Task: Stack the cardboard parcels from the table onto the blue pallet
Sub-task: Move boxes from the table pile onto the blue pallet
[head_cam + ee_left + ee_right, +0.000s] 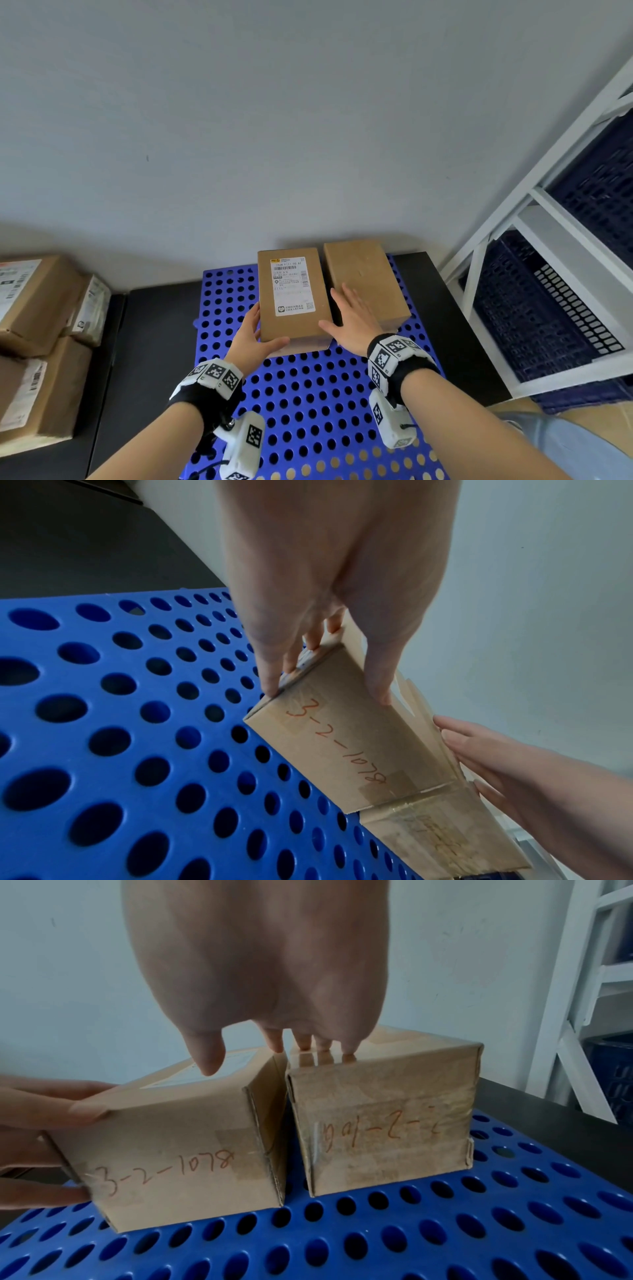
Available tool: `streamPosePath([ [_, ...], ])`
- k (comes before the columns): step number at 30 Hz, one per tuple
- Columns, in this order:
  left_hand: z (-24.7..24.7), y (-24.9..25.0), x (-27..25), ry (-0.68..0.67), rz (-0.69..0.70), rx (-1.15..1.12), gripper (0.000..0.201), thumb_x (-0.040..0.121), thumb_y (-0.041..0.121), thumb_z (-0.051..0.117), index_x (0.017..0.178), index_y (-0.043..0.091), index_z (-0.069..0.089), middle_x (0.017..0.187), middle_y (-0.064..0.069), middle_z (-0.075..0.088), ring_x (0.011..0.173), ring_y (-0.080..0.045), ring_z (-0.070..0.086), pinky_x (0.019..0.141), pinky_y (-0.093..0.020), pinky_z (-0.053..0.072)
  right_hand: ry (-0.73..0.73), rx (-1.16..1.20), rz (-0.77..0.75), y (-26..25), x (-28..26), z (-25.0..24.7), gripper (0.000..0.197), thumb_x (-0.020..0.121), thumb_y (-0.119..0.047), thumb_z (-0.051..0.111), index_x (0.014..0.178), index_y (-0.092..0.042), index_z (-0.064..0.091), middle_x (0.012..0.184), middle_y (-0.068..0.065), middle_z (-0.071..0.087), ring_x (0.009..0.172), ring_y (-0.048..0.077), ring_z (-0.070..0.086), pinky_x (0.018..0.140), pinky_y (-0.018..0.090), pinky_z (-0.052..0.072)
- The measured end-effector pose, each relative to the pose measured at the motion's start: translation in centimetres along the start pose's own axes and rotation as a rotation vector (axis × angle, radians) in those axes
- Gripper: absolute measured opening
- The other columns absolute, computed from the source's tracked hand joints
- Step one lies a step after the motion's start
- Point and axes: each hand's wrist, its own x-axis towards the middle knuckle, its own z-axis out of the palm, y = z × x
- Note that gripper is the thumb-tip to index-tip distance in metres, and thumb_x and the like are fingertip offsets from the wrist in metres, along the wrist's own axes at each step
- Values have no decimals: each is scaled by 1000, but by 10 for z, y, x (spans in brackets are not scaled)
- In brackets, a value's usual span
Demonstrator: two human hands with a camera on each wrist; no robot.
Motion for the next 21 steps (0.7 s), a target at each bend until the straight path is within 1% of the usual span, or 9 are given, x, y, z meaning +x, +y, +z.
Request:
streamPosePath([
  [5, 7, 6, 3, -10, 14, -4, 93, 77, 4, 73, 148, 26, 16, 144, 4, 40, 124, -19, 49, 103, -35, 44, -15, 5, -2, 3, 1, -1, 78, 92, -49, 47, 152, -23, 4, 160, 0, -10, 147, 18, -9, 120, 40, 1],
  [7, 9, 8, 4, -9, 18, -2, 93, 78, 4, 72, 148, 27, 15, 143, 5, 41, 123, -19, 50, 103, -37, 43, -13, 4, -4, 4, 1, -1, 78, 92, -48, 49, 152, -23, 5, 160, 0, -10, 147, 18, -9, 120, 41, 2],
  [9, 11, 9, 3, -5, 21, 13, 94, 78, 5, 72, 148, 28, 15, 142, 6, 41, 124, -19, 50, 105, -38, 42, -13, -1, -6, 5, 3, 1, 79, 92, -47, 50, 152, -22, 5, 160, 0, -10, 147, 19, -9, 120, 41, 2],
  [12, 13, 10, 3, 8, 8, 29, 93, 78, 6, 73, 148, 27, 15, 141, 6, 42, 123, -18, 51, 104, -37, 43, -16, -19, 0, 4, 4, 4, 79, 92, -46, 51, 152, -22, 5, 160, 0, -12, 147, 20, -10, 120, 42, 3],
  [15, 16, 12, 1, 37, -1, 70, 93, 77, 8, 74, 148, 26, 16, 142, 4, 44, 122, -17, 52, 103, -36, 44, -18, -8, 0, 2, 3, 3, 79, 92, -43, 51, 152, -21, 4, 159, 1, -13, 147, 20, -11, 120, 44, 4],
  [17, 17, 15, -2, 41, -3, 117, 93, 78, 10, 74, 148, 25, 15, 143, 4, 42, 124, -18, 49, 103, -32, 42, -23, 19, 0, 2, 3, 0, 79, 93, -41, 52, 152, -20, 4, 160, 1, -11, 147, 20, -9, 120, 43, 4],
  [19, 17, 20, -9, 44, -5, 176, 90, 80, 15, 72, 149, 21, 14, 146, 4, 37, 131, -19, 42, 102, -27, 38, -26, 69, 6, 1, 2, -5, 79, 93, -39, 53, 152, -20, 5, 160, 0, -7, 147, 20, -5, 120, 42, 5],
  [20, 15, 23, -13, 51, -3, 199, 89, 82, 18, 71, 150, 19, 13, 149, 4, 32, 134, -20, 38, 105, -27, 35, -19, 104, 7, 0, 1, -7, 78, 93, -39, 53, 152, -20, 6, 160, 0, -3, 148, 19, -2, 120, 41, 7],
  [21, 12, 26, -18, 62, -8, 213, 88, 83, 21, 69, 150, 19, 12, 152, 2, 27, 137, -21, 33, 109, -30, 33, -9, 142, 4, -3, 0, -9, 76, 93, -38, 53, 152, -20, 8, 160, 0, 1, 147, 19, 2, 120, 40, 10],
])
